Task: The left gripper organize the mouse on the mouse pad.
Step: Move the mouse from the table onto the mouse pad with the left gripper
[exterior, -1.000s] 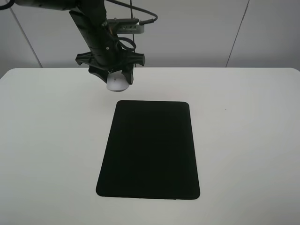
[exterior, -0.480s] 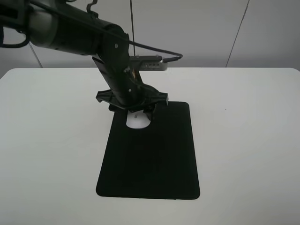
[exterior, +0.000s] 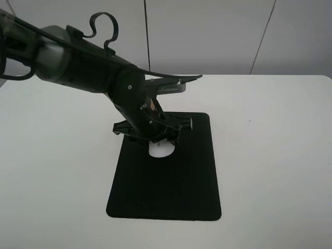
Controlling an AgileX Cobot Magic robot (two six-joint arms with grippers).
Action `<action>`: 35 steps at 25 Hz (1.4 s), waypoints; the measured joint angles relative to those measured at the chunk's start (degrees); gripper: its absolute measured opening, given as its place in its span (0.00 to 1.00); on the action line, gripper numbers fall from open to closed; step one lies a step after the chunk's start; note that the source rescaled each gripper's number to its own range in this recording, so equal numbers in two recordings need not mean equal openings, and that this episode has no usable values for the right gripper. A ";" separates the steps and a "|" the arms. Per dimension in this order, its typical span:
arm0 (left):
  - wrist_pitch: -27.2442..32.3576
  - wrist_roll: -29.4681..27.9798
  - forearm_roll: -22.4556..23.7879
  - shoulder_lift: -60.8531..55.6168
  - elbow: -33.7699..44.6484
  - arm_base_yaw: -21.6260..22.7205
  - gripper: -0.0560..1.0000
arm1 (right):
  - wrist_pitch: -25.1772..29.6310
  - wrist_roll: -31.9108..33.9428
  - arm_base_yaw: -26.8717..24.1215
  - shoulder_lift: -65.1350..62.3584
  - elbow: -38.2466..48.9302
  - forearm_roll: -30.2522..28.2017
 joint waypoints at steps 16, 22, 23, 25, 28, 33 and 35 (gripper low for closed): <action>-4.57 -2.12 2.46 1.31 0.04 0.00 0.05 | 0.00 0.00 0.00 0.00 0.00 0.00; -4.72 -2.87 3.41 2.90 0.04 0.00 0.05 | 0.00 0.00 0.00 0.00 0.00 0.00; -4.72 -2.95 3.41 3.28 0.04 0.00 0.05 | 0.00 0.00 0.00 0.00 0.00 0.00; -4.79 -3.01 3.41 3.79 0.04 0.05 0.05 | 0.00 0.00 0.00 0.00 0.00 0.00; -5.29 -3.01 3.41 4.56 0.04 0.05 0.05 | 0.00 0.00 0.00 0.00 0.00 0.00; -5.79 -3.01 4.56 5.69 0.04 0.05 0.05 | 0.00 0.00 0.00 0.00 0.00 0.00; -5.84 -3.01 4.75 5.75 0.04 0.05 0.05 | 0.00 0.00 0.00 0.00 0.00 0.00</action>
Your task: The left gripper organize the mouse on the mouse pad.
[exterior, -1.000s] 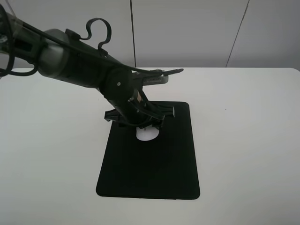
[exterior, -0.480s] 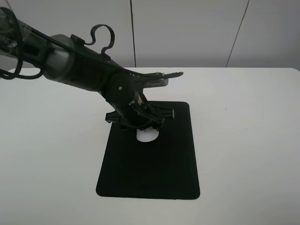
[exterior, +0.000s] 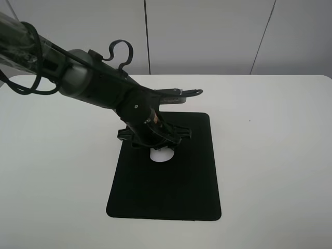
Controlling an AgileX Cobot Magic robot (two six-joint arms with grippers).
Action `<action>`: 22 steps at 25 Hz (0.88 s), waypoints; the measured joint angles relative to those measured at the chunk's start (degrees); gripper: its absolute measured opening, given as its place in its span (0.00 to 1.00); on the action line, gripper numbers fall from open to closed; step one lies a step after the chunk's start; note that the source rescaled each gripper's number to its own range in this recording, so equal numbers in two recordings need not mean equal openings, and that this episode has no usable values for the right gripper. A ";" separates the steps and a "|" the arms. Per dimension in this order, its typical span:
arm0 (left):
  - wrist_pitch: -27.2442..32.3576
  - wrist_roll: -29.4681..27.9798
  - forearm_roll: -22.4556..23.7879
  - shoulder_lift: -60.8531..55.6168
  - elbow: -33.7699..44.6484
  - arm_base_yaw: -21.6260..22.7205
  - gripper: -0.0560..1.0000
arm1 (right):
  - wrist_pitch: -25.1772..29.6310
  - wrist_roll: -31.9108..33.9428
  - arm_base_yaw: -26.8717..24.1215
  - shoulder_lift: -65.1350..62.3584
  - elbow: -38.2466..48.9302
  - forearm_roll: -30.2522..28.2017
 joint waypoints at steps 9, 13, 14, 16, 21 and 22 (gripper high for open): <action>-0.14 -1.54 0.05 0.11 0.00 0.38 0.05 | 0.00 0.00 0.00 0.00 0.00 0.00; -0.03 -1.76 0.72 0.11 0.00 0.44 0.05 | 0.00 0.00 0.00 0.00 0.00 0.00; 0.02 -1.76 0.89 0.11 0.00 0.44 0.09 | 0.00 0.00 0.00 0.00 0.00 0.00; 0.14 -1.76 1.56 0.11 0.00 0.44 0.41 | 0.00 0.00 0.00 0.00 0.00 0.00; -0.04 -1.76 1.99 0.11 0.00 0.44 0.94 | 0.00 0.00 0.00 0.00 0.00 0.00; -0.04 -1.76 1.99 0.05 0.00 0.44 0.94 | 0.00 0.00 0.00 0.00 0.00 0.00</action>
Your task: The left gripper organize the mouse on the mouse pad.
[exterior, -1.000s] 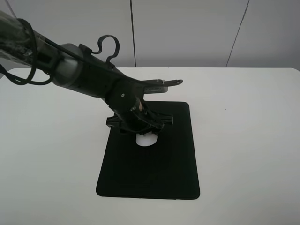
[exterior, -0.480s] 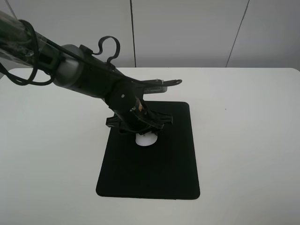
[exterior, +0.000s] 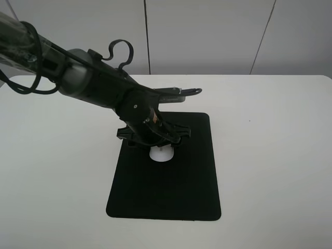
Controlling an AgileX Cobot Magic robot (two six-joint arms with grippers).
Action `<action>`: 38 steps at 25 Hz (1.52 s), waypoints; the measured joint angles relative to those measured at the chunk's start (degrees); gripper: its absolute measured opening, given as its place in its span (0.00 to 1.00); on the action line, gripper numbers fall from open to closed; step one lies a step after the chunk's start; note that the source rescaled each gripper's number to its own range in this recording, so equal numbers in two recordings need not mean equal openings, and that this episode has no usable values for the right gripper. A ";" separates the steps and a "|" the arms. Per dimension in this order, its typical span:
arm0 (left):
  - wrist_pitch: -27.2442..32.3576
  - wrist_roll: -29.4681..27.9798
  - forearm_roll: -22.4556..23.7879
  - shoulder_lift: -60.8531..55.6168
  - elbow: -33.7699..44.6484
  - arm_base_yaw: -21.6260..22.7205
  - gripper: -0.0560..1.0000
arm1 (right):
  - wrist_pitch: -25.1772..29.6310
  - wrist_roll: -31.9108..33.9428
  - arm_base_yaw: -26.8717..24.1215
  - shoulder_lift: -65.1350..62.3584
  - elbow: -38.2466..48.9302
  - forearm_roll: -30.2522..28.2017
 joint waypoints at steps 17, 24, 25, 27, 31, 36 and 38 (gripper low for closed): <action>6.02 2.02 9.43 -18.10 0.07 0.89 1.00 | 0.00 0.00 0.00 0.00 0.00 0.00; 12.15 5.60 12.64 -22.79 0.12 1.62 1.00 | 0.00 0.00 0.00 0.00 0.00 0.00; 12.63 6.57 12.57 -23.37 0.35 2.18 1.00 | 0.00 0.00 0.00 0.00 0.00 0.00; 13.03 7.93 12.70 -25.15 1.18 3.65 1.00 | 0.00 0.00 0.00 0.00 0.00 0.00; 13.96 10.85 11.75 -29.56 3.88 7.99 1.00 | 0.00 0.00 0.00 0.00 0.00 0.00; 15.91 19.02 8.06 -38.39 9.75 16.90 1.00 | 0.00 0.00 0.00 0.00 0.00 0.00; 16.60 22.70 6.05 -43.37 12.99 21.47 1.00 | 0.00 0.00 0.00 0.00 0.00 0.00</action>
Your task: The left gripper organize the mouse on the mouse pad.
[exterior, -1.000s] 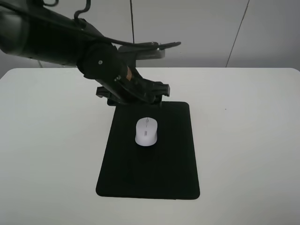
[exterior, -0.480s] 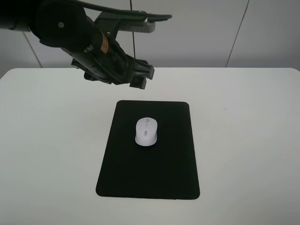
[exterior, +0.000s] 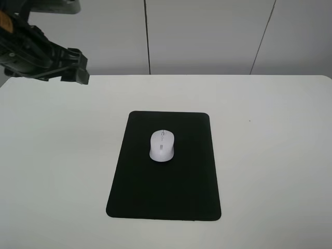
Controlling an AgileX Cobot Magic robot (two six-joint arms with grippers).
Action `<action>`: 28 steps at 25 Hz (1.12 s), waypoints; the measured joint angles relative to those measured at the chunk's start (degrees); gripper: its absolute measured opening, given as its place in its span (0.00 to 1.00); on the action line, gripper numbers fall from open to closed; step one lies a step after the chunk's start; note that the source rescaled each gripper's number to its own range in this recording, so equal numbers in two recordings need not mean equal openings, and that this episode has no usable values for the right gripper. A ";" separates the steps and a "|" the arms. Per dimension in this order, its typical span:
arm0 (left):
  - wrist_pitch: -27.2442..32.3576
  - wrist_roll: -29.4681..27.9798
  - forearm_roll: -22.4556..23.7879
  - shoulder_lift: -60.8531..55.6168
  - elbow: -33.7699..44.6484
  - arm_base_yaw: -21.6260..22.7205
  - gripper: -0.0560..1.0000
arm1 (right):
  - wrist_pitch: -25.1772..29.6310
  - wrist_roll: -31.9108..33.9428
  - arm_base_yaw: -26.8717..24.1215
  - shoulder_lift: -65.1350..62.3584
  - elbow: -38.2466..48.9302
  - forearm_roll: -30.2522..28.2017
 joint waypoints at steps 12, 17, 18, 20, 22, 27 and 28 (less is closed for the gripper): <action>9.31 8.56 -2.71 -36.65 10.64 13.11 1.00 | 0.00 0.00 0.00 0.00 0.00 0.00; 18.30 9.33 -2.71 -47.73 10.74 13.30 1.00 | 0.00 0.00 0.00 0.00 0.00 0.00; 20.35 9.96 -2.71 -49.42 10.80 13.30 1.00 | 0.00 0.00 0.00 0.00 0.00 0.00; 23.25 11.35 -2.55 -51.98 10.92 13.30 1.00 | 0.00 0.00 0.00 0.00 0.00 0.00; 25.83 12.95 -2.24 -54.00 10.92 13.30 1.00 | 0.00 0.00 0.00 0.00 0.00 0.00; 28.58 14.19 -3.08 -58.62 10.99 13.30 1.00 | 0.00 0.00 0.00 0.00 0.00 0.00; 28.65 14.23 -3.62 -59.96 10.99 13.30 1.00 | 0.00 0.00 0.00 0.00 0.00 0.00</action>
